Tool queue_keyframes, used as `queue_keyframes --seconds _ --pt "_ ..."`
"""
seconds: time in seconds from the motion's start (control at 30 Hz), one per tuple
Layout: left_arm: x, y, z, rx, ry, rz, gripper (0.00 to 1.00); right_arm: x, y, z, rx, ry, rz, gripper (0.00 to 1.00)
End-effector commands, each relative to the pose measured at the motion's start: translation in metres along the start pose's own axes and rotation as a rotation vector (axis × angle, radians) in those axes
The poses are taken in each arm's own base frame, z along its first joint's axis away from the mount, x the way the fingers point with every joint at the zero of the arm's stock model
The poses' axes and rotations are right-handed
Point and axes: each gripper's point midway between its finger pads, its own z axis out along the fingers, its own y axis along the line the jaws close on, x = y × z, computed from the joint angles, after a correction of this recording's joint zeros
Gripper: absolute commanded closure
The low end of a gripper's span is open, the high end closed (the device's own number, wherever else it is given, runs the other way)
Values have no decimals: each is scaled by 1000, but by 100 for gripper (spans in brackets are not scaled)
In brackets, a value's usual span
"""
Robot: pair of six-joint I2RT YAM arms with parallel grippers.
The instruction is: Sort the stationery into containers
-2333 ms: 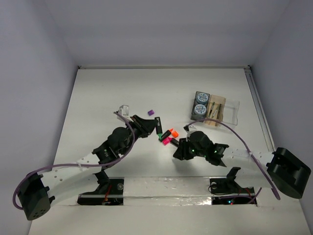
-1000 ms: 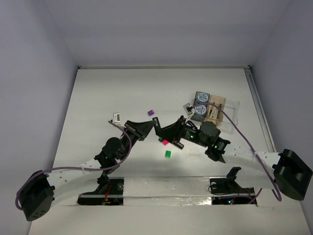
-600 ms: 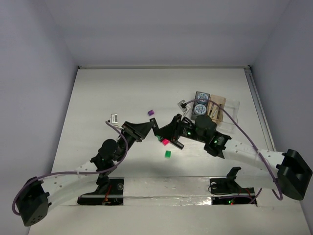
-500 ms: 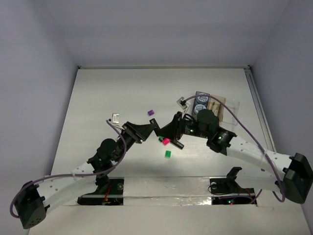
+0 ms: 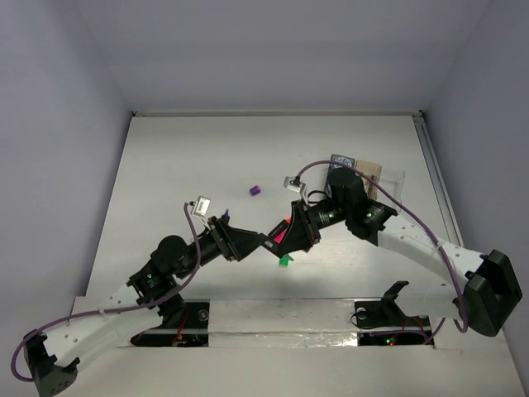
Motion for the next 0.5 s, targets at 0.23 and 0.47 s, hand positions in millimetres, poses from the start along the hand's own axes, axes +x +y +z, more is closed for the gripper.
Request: queue_keyframes --seconds 0.23,0.47 --pt "20 -45 5 176 214 92 52 5 28 -4 -165 98 -21 100" --pt "32 -52 8 255 293 87 69 7 17 -1 -158 112 9 100"
